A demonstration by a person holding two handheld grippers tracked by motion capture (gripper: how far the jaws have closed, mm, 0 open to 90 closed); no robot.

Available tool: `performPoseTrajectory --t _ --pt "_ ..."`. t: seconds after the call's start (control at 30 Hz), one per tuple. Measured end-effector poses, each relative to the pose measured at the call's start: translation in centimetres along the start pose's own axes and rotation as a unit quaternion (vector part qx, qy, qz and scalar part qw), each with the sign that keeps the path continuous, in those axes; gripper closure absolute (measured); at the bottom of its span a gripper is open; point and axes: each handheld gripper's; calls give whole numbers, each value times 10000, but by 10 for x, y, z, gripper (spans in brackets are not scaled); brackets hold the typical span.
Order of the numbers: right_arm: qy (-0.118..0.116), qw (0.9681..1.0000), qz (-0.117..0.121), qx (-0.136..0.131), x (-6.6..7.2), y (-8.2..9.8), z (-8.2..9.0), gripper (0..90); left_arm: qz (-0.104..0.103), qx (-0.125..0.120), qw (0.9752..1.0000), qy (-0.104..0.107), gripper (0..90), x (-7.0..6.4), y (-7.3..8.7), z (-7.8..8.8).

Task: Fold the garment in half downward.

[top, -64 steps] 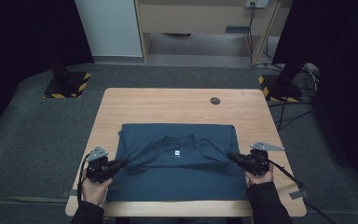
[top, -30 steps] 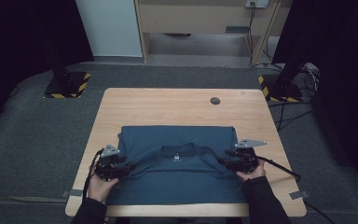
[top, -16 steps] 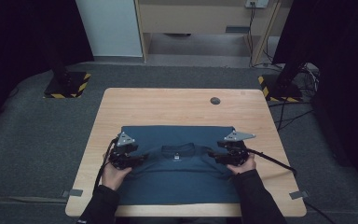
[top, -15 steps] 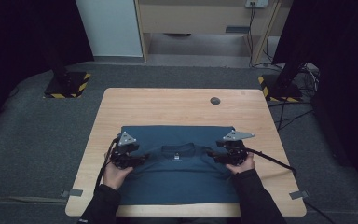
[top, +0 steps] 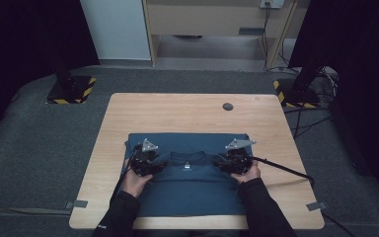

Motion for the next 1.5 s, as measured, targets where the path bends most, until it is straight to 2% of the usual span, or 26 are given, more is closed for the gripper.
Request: performPoseTrajectory --t 0.1,0.27,0.37,0.5,0.67,0.8,0.9,0.97,1.07,1.13,1.2,1.27,1.33,1.4,1.47,1.5 --pt "14 10000 -24 38 1 1 -1 666 4 51 10000 43 632 -1 2 -2" --pt "25 10000 -74 23 1 1 0 814 37 -48 9999 107 804 -3 4 2" --pt "-25 9999 -153 9 2 0 2 843 103 -80 9998 143 843 -2 6 3" --pt "-126 9997 -227 -14 3 0 7 851 85 -112 9998 161 853 -4 8 10" --pt "-341 9985 -389 -162 6 -2 25 853 55 -270 9992 278 853 -11 4 37" --pt "-640 9964 -504 -254 10 -1 47 850 -140 -249 9986 456 851 -24 5 67" --pt "-832 9954 -423 -228 18 4 62 844 -229 -178 9978 599 848 -35 14 84" --pt "-989 9945 -322 -125 26 10 68 832 -245 -97 9971 711 841 -41 23 89" --pt "-1178 9928 -190 116 36 22 72 781 -207 203 9952 935 783 -49 42 89" --pt "-1302 9911 -151 237 40 29 73 743 -195 327 9928 1133 715 -50 52 89" --pt "-1388 9898 -154 268 43 33 78 702 -154 325 9900 1366 642 -47 58 93" --pt "-1455 9890 -172 192 43 32 85 660 -147 103 9897 1418 567 -44 58 102" --pt "-1515 9882 -234 -17 42 27 93 631 -149 -177 9911 1308 522 -41 53 113" --pt "-1508 9878 -278 -253 40 21 100 582 -195 -420 9935 1041 471 -40 46 120" --pt "-1346 9897 -274 -392 39 15 102 536 -205 -572 9960 657 389 -40 40 119" --pt "-1256 9907 -293 -436 37 13 100 500 -205 -572 9960 657 391 -40 40 119"
Point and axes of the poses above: each handheld gripper's, and its own axes: z roughly backward along the jaws, y roughly out of its underside, x roughly to its left, and after that the axes turned 2 degrees about -y, right-handed
